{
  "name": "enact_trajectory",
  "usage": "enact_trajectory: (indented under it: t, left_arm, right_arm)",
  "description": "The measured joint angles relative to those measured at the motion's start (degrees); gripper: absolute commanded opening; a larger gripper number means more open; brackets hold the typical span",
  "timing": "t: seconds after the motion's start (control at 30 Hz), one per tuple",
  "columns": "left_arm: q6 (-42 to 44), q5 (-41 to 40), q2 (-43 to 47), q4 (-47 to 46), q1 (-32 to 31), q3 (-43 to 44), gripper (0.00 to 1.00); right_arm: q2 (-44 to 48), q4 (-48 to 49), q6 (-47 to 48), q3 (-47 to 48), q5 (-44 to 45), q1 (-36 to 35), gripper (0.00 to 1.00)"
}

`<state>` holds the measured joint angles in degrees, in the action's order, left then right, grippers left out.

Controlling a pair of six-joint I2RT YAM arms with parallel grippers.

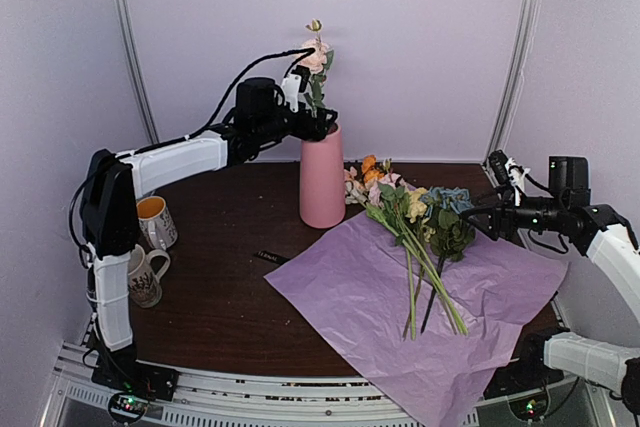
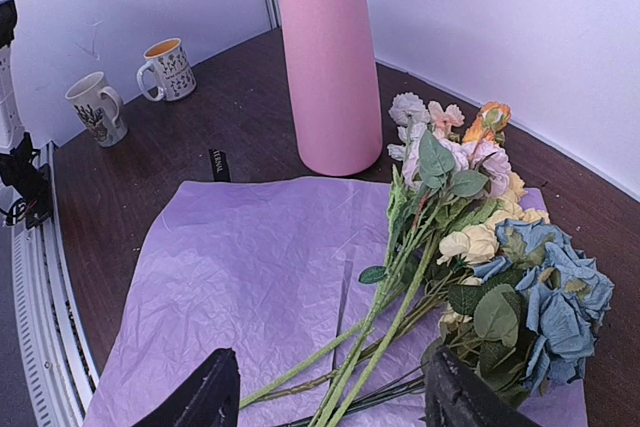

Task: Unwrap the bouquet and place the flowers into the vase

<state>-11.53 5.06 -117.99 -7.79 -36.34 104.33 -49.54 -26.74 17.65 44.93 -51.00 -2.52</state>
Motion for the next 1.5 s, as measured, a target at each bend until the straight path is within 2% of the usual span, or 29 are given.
enact_trajectory:
  t: [0.23, 0.33, 0.47, 0.53, 0.6, 0.7, 0.83, 0.87, 0.93, 0.97, 1.1, 1.23, 1.5]
  left_arm:
    - [0.00, -3.10, 9.01, -1.75, -0.37, -6.54, 0.98]
    - [-1.09, -6.16, 14.45, -1.14, -0.76, -10.40, 0.98]
    - [-2.97, -10.80, 23.78, -0.74, -1.70, -19.91, 0.98]
    - [-2.56, -16.35, 28.72, -0.79, -3.28, -26.58, 0.98]
    - [0.52, -26.25, 31.82, -0.83, -6.93, -32.15, 0.98]
    - [6.23, -39.45, 31.52, -0.50, -14.40, -36.89, 0.98]
    - [7.02, -46.42, 29.64, 5.64, -20.68, -39.85, 0.91]
    - [6.16, -46.69, 29.70, 6.97, -21.29, -40.44, 0.88]
    - [3.72, -46.40, 30.12, 9.38, -22.18, -41.38, 0.73]
    - [2.01, -45.42, 30.62, 10.29, -22.77, -42.14, 0.71]
    - [-2.56, -42.12, 31.32, 13.77, -24.70, -42.77, 0.71]
    - [-5.05, -42.49, 30.45, 17.77, -28.17, -41.75, 0.71]
    - [-6.86, -43.82, 28.52, 21.49, -29.99, -39.98, 0.72]
  right_arm:
    - [-0.50, 0.46, -0.04, -0.22, 0.28, 0.00, 0.60]
    - [-0.92, 1.46, -0.37, -0.72, 3.34, 0.00, 0.50]
    - [-2.32, 2.19, -1.27, -0.50, 13.03, -0.02, 0.36]
    - [-3.98, 1.75, -1.40, 0.31, 16.63, -0.50, 0.33]
    - [-6.56, 1.14, -1.29, 1.62, 19.63, -1.62, 0.29]
    - [-11.52, 0.37, -1.03, 3.43, 23.78, -5.33, 0.27]
    - [-20.41, -1.92, 0.22, 7.50, 27.82, -11.78, 0.31]
    - [-24.09, -3.30, 0.66, 10.08, 28.70, -13.60, 0.33]
    - [-29.97, -5.07, 0.85, 14.51, 29.20, -15.47, 0.35]
    - [-33.99, -5.97, 1.07, 17.81, 29.22, -16.26, 0.36]
    - [-44.76, -8.87, 0.96, 26.36, 28.22, -16.74, 0.37]
    - [-54.58, -12.98, 0.55, 34.47, 25.66, -17.05, 0.38]
    - [-64.59, -18.73, -0.22, 42.86, 25.20, -18.12, 0.32]
